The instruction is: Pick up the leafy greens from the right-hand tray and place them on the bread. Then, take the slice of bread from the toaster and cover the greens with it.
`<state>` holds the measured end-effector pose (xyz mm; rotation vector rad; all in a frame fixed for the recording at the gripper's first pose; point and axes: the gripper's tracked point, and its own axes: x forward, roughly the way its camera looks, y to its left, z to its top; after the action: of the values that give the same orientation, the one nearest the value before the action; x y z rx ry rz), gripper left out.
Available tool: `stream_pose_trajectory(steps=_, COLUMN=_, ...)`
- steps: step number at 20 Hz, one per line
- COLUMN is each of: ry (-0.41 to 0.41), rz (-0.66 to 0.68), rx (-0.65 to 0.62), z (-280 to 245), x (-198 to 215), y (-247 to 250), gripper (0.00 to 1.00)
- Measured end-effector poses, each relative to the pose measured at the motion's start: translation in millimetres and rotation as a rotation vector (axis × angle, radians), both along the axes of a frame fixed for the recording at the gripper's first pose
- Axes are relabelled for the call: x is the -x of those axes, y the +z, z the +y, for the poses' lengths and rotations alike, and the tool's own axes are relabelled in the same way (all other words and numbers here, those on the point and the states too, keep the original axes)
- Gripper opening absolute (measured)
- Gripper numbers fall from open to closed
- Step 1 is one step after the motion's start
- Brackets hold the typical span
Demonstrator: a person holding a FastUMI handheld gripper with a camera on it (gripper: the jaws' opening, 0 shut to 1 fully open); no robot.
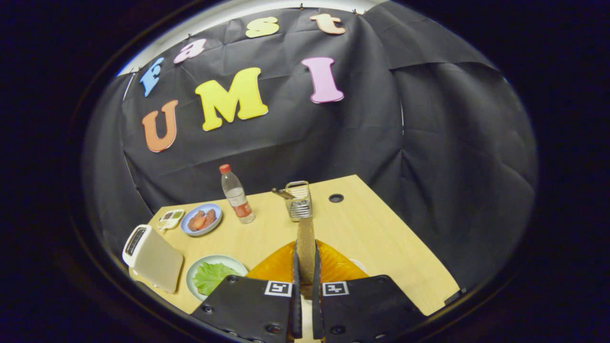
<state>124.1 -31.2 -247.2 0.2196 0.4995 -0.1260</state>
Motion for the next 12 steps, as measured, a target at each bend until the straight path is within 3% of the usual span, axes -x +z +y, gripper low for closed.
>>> stream_pose_trajectory(steps=12, ry=0.275, rz=0.028, rx=-0.124, z=233, x=-13, y=-37, gripper=0.08)
